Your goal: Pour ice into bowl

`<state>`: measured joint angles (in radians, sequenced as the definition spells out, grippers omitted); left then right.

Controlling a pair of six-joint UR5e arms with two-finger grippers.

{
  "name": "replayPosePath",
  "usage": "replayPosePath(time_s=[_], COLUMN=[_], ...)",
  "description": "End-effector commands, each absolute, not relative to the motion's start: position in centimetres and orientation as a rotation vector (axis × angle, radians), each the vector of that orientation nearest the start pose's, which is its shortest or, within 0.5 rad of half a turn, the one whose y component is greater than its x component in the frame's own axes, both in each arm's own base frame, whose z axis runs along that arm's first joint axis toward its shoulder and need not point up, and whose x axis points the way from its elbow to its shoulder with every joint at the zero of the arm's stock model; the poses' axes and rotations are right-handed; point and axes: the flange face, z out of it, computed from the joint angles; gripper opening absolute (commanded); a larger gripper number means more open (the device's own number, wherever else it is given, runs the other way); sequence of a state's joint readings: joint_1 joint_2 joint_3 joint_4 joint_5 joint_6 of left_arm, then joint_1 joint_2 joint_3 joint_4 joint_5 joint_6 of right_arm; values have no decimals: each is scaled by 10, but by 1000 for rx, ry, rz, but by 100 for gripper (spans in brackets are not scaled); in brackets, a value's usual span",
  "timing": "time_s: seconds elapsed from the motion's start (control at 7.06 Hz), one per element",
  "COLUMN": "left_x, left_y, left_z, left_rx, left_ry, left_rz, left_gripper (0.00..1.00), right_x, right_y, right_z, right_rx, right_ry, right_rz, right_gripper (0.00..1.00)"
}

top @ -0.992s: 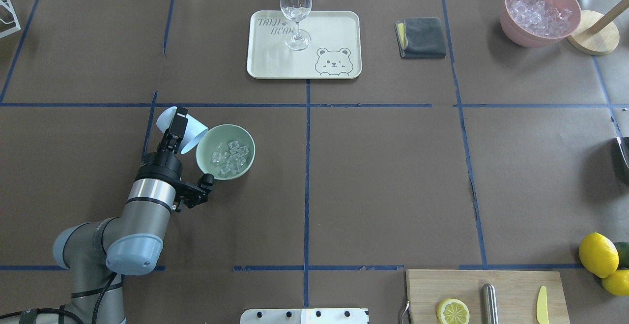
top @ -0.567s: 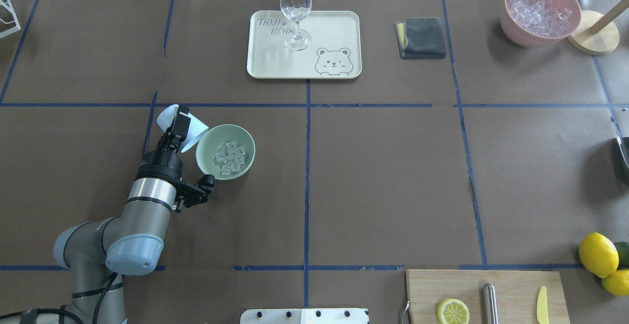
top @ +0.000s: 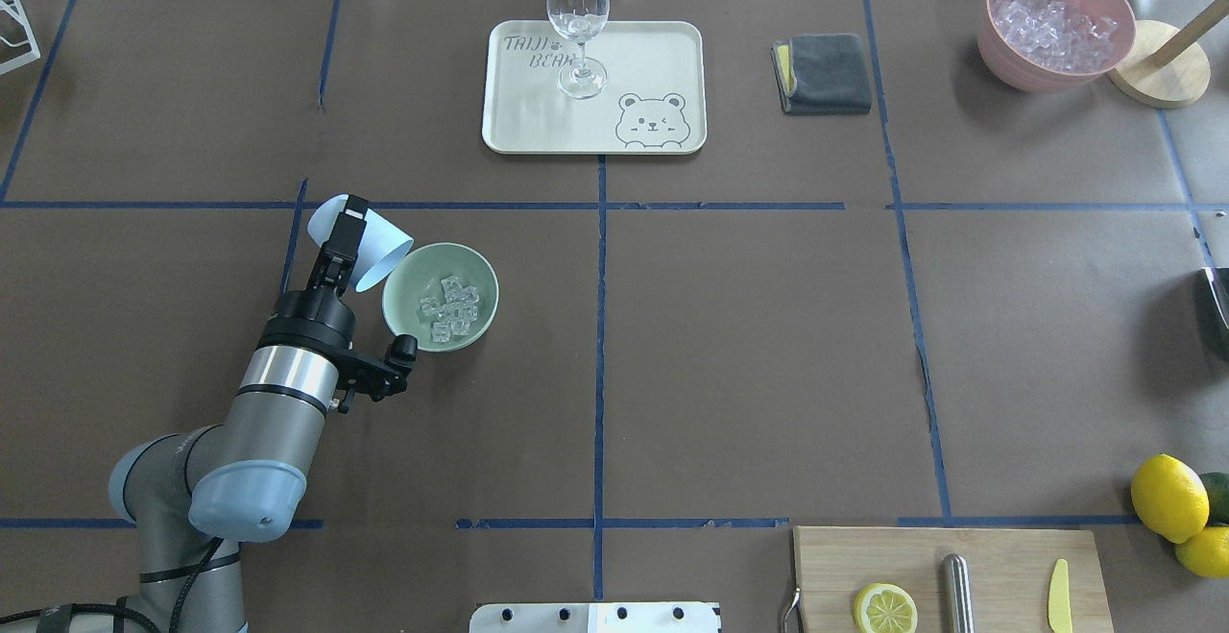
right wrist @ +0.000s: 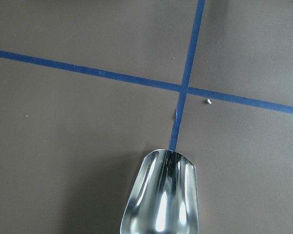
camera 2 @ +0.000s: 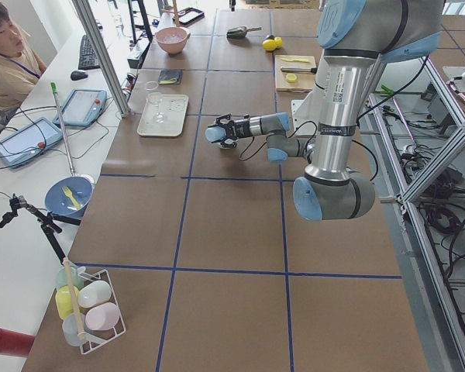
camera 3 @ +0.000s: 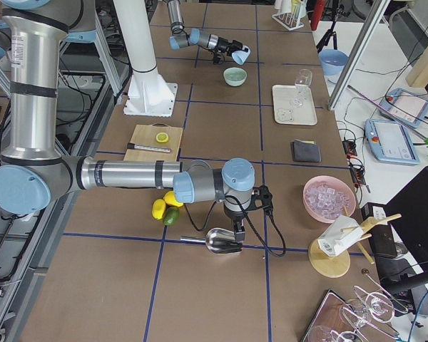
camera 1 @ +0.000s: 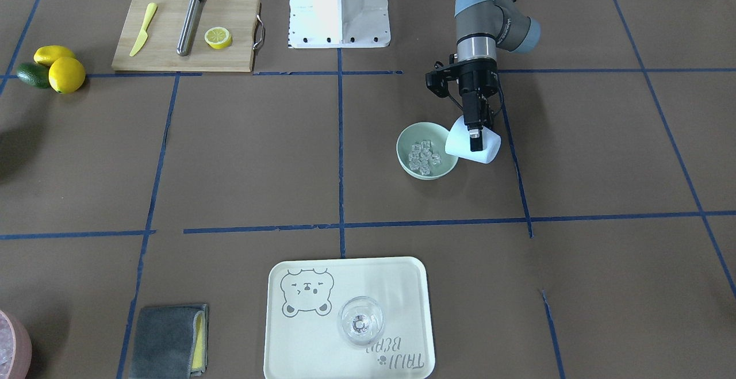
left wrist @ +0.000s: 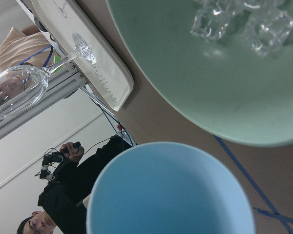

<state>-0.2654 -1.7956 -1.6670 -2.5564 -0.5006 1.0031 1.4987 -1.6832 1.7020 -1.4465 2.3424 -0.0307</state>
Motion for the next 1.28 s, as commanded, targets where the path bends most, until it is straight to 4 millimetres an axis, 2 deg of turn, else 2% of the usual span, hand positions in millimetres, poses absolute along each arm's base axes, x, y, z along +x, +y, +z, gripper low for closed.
replayPosePath(time_s=[0.0, 0.28, 0.43, 0.57, 0.71, 0.85, 1.13], left_x=[446, 450, 443, 431, 423, 422, 426], left_y=[-350, -345, -338, -330, -323, -319, -317], left_z=[377, 372, 372, 389, 395, 393, 392], left_rx=[1489, 1566, 1637, 1650, 1638, 1576, 1367], left_ry=[-598, -274, -60, 201, 483, 729, 1070], left_rz=[981, 804, 706, 568, 406, 245, -34], left_gripper=[0, 0, 0, 0, 0, 0, 0], right_x=[31, 31, 31, 31, 31, 31, 31], right_y=[-457, -457, -457, -457, -457, -457, -457], right_z=[633, 633, 633, 633, 633, 633, 633], right_rx=[121, 121, 123, 121, 121, 121, 121], right_ry=[-774, -774, -774, -774, -774, -774, -774], right_rz=[-153, -153, -154, -153, -153, -153, -153], right_gripper=[100, 100, 100, 100, 100, 100, 100])
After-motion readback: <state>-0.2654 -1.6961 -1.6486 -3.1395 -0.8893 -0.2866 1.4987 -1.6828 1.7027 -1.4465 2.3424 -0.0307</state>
